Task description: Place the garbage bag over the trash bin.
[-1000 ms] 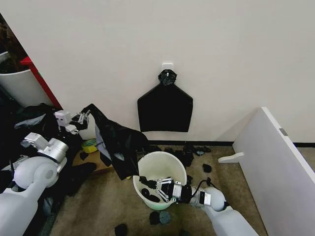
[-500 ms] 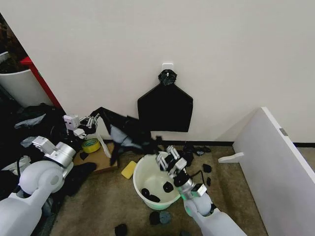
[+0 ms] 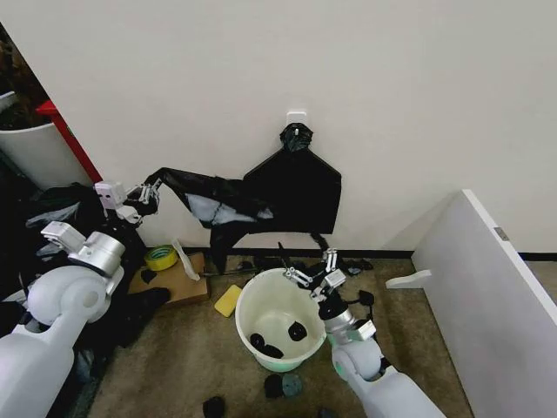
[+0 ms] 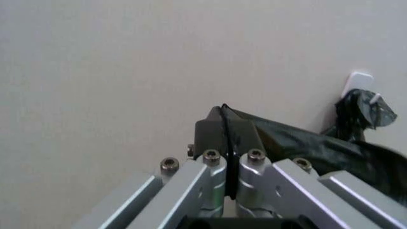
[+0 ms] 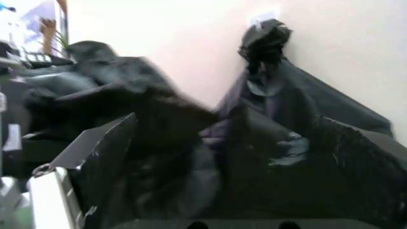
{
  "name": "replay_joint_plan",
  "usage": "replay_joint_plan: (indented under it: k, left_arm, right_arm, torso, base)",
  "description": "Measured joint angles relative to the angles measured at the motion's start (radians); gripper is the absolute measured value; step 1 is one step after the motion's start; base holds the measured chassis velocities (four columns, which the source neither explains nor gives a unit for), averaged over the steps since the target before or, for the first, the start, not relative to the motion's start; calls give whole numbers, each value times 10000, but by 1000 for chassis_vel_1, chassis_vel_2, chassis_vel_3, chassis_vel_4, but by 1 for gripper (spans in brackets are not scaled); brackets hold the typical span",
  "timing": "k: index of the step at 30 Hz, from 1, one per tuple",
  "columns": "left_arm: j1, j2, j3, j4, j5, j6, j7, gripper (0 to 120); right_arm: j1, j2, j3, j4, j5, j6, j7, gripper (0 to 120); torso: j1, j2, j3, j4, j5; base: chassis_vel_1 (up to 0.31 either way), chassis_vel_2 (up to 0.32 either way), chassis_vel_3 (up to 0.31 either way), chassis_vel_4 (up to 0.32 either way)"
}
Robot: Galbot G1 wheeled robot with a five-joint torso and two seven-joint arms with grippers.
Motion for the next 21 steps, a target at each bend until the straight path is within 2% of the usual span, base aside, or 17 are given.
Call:
replay_joint_plan:
  k: [11, 12, 15, 17, 18, 21]
  left_arm:
    - [25, -32, 138, 53, 19, 0, 42, 0]
    - [63, -35, 215, 53, 34, -3, 67, 0]
    - [112, 4, 272, 54, 37, -4, 90, 0]
    - [171, 41, 289, 30, 39, -3, 110, 0]
    - [171, 41, 289, 30, 39, -3, 110, 0]
    - [310, 107, 285, -69, 43, 4, 165, 0]
  right_arm:
    - [-51, -332, -16, 243, -413, 209, -367, 100]
    - [139, -408, 167, 229, -1708, 360, -399, 100]
    - [352, -533, 300, -17, -3701, 453, -420, 100]
    - [500, -584, 360, -128, -4858, 376, -403, 100]
    - [500, -584, 360, -128, -4858, 376, -403, 100]
    - [773, -560, 423, -376, -6829, 113, -339, 100]
  torso:
    - [0, 0, 0, 0, 0]
    - [0, 0, 0, 1, -2]
    - [0, 0, 0, 0, -1]
    - [0, 0, 0, 0, -1]
    - [0, 0, 0, 0, -1]
    - [0, 0, 0, 1, -1]
  base:
    - [0, 0, 0, 0]
    - [0, 0, 0, 0]
    - [0, 0, 0, 0]
    - [0, 0, 0, 0]
    - [0, 0, 0, 0]
    - [0, 0, 0, 0]
